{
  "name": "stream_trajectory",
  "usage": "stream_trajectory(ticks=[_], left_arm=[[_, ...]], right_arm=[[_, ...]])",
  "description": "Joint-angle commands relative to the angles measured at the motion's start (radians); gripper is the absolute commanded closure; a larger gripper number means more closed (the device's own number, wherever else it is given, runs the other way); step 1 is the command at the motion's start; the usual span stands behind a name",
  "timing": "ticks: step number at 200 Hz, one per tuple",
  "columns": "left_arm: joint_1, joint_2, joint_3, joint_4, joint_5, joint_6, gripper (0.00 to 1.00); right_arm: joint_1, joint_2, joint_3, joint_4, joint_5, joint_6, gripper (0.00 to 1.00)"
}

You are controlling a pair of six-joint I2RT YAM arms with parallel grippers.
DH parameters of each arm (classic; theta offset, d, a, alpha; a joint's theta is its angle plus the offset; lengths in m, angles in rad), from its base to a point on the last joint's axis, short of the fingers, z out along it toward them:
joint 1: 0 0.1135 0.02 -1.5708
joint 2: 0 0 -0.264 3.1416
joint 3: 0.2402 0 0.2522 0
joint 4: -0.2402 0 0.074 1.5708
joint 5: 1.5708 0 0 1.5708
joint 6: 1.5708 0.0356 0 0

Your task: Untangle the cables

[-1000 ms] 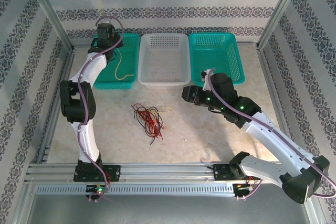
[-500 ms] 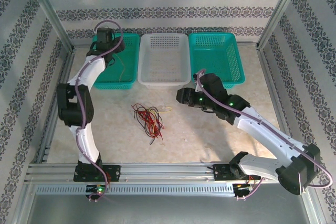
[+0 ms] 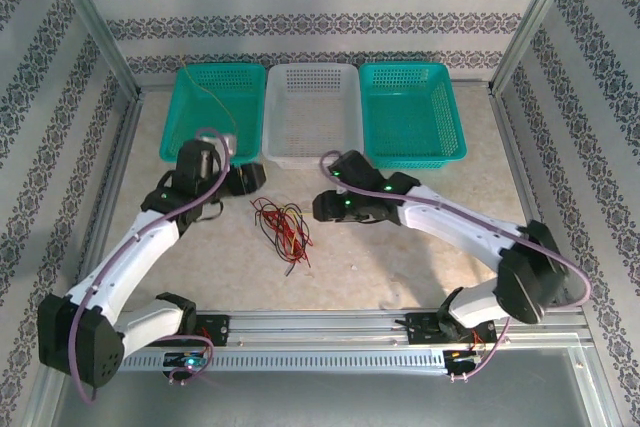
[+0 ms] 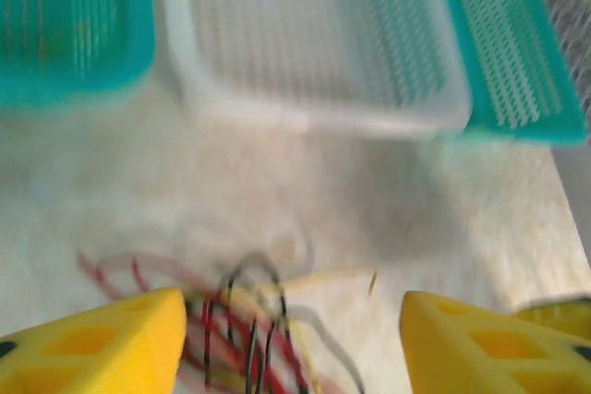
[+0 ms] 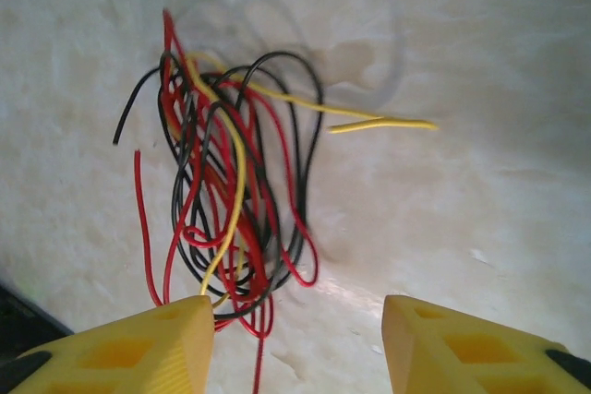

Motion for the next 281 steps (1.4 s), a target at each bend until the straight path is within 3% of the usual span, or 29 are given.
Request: stream_trajectory(ticks=[1, 35, 75, 90, 103, 113, 166, 210, 281], left_arm=[[-0.005, -0.071, -0.091, -0.061, 0.097, -0.113, 0.41], [-0.015, -0.080, -0.178, 0.100, 0.136, -0.242, 0.41], [-0.081, 0.015, -0.121, 0.141, 0.093, -0.220, 0.33], [-0.108, 0.032, -0.113, 0.152, 0.063, -0.214, 0.33], [-0.129, 0.051, -0.111, 0.167, 0.051, -0.219, 0.34], [-0.145, 0.071, -0.108, 0.178, 0.045, -0.218, 0.35], [-0.193, 0.156, -0.074, 0.262, 0.065, -0.220, 0.41], [-0.242, 0.198, -0.036, 0.338, 0.122, -0.201, 0.39], [-0.266, 0.156, -0.025, 0.481, 0.220, -0.223, 0.33]], right_arm=[[0.053, 0.095, 0.097, -0.036, -0.011, -0.041, 0.53], [0.061, 0.211, 0.120, -0.011, -0.015, -0.005, 0.57], [0.061, 0.296, 0.121, -0.018, -0.058, -0.010, 0.60], [0.059, 0.293, 0.120, -0.025, -0.042, -0.021, 0.69], [0.051, 0.273, 0.114, -0.025, -0.025, -0.026, 0.91], [0.039, 0.254, 0.109, -0.019, -0.028, -0.032, 1.00], [0.050, -0.013, 0.103, 0.023, 0.036, -0.134, 1.00], [0.049, -0.209, 0.130, 0.018, 0.146, -0.168, 1.00], [0.044, -0.342, 0.298, 0.004, 0.183, -0.226, 1.00]])
